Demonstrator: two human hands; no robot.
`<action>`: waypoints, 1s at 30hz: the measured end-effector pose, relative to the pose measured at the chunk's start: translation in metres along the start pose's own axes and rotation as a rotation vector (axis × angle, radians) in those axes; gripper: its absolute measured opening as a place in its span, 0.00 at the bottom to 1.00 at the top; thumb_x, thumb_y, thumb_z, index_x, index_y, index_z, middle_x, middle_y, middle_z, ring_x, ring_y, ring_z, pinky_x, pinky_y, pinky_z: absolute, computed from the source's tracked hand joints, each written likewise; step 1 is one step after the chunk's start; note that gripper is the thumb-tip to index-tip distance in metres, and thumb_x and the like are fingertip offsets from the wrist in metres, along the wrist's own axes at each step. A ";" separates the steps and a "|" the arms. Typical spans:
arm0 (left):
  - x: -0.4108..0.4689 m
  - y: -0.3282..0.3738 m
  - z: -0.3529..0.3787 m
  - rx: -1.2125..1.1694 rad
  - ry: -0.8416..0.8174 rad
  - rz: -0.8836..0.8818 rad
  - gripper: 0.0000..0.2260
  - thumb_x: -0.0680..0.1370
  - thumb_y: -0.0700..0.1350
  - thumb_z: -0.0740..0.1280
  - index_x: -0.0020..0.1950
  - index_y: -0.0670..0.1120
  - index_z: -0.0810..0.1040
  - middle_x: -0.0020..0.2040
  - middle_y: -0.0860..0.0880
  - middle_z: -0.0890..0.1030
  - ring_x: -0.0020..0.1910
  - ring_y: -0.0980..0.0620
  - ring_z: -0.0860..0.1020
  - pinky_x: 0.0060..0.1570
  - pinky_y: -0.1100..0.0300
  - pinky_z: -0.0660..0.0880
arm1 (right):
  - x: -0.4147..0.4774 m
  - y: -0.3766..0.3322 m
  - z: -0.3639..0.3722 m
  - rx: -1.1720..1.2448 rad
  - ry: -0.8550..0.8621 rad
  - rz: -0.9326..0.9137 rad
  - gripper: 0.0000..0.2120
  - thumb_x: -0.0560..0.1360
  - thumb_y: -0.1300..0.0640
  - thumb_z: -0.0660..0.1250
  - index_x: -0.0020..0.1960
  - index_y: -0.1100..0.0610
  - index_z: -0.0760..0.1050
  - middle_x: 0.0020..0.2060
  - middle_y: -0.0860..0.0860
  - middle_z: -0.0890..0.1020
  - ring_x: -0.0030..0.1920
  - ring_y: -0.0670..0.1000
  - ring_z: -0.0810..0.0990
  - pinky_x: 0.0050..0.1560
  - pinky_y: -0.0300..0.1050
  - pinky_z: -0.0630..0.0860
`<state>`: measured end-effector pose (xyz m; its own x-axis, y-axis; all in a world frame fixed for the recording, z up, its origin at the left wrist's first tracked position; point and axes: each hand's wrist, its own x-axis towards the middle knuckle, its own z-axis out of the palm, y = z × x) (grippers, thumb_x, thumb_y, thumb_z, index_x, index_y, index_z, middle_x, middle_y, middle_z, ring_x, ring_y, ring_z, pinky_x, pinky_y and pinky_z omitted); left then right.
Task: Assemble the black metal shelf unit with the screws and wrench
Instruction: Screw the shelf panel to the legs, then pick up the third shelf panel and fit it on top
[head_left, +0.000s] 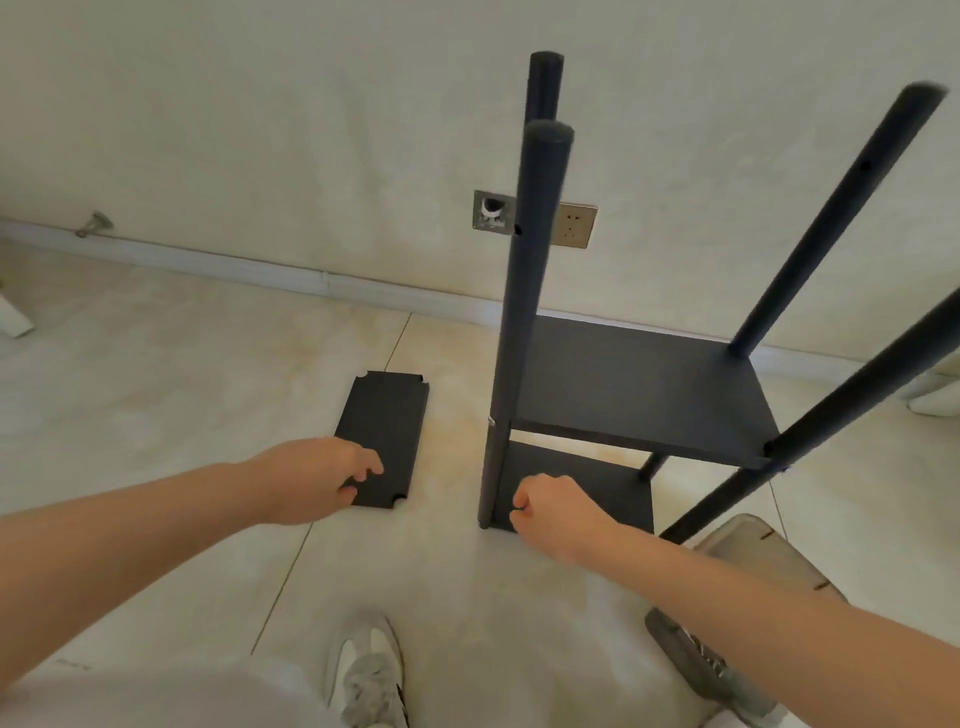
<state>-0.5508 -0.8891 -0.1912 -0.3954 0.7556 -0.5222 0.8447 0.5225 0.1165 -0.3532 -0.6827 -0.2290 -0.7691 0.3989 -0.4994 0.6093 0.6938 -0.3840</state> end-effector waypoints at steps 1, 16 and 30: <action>0.002 -0.012 0.005 -0.031 0.004 -0.031 0.20 0.84 0.44 0.58 0.77 0.55 0.65 0.68 0.56 0.75 0.66 0.54 0.73 0.64 0.62 0.69 | 0.011 -0.010 0.011 -0.001 -0.017 -0.007 0.10 0.79 0.58 0.58 0.39 0.58 0.70 0.40 0.54 0.77 0.39 0.56 0.77 0.36 0.47 0.74; 0.104 -0.120 0.152 -0.546 -0.022 -0.378 0.24 0.83 0.42 0.62 0.79 0.45 0.63 0.75 0.45 0.70 0.72 0.46 0.70 0.68 0.58 0.67 | 0.180 -0.080 0.125 0.027 -0.324 0.029 0.19 0.82 0.54 0.57 0.69 0.62 0.69 0.67 0.57 0.73 0.66 0.58 0.73 0.59 0.44 0.70; 0.162 -0.143 0.193 -1.140 0.149 -0.583 0.24 0.77 0.40 0.68 0.73 0.47 0.68 0.66 0.46 0.76 0.63 0.44 0.75 0.56 0.55 0.71 | 0.234 -0.086 0.165 0.570 -0.307 0.351 0.08 0.78 0.57 0.62 0.56 0.55 0.73 0.42 0.50 0.77 0.43 0.52 0.76 0.40 0.42 0.77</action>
<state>-0.6657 -0.9175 -0.4550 -0.6984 0.3006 -0.6495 -0.2202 0.7732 0.5947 -0.5536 -0.7478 -0.4404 -0.4722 0.2968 -0.8300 0.8800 0.1036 -0.4635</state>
